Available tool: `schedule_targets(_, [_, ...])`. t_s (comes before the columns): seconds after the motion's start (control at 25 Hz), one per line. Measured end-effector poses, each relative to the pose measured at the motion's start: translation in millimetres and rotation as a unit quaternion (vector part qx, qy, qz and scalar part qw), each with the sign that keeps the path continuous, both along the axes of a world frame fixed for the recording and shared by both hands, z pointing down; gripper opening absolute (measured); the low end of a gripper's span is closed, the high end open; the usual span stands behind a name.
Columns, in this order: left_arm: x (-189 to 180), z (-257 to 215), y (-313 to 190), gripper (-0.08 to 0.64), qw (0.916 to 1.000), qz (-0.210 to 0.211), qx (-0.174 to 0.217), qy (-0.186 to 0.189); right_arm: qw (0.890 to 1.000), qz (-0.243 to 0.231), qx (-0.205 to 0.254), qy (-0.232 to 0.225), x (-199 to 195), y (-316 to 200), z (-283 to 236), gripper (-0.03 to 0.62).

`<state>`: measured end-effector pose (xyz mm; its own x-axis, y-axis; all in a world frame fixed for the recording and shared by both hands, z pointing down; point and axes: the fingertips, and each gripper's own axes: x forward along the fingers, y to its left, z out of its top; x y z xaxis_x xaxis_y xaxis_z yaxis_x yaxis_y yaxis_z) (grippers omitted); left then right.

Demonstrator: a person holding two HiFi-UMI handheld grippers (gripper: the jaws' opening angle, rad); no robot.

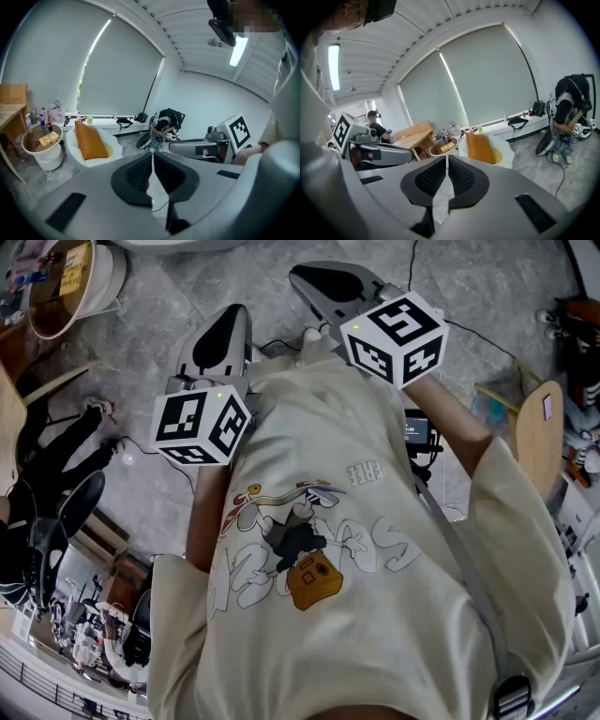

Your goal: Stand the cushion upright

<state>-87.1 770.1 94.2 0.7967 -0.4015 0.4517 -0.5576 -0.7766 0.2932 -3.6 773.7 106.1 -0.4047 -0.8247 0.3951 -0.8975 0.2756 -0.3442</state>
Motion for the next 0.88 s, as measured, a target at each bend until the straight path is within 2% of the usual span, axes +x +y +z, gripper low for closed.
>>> schedule_targets(0.32, [1.4,-3.5,8.5,0.023,1.0,-0.003,0.008,0.001,1.0,-0.011,0.019,0.006,-18.3,12.2,-12.7,0.038])
schedule_targets(0.52, [-10.2,-3.3,14.5,0.023,0.9996,-0.026,0.002,0.008,0.999,-0.023,0.035,0.007,-29.8,16.2,-18.1,0.038])
schedule_targets(0.88, [10.2,5.3,26.1,0.023,0.998,-0.061,0.0,0.013,0.998,-0.053,0.033,0.006,-10.7,24.7,-9.7,0.038])
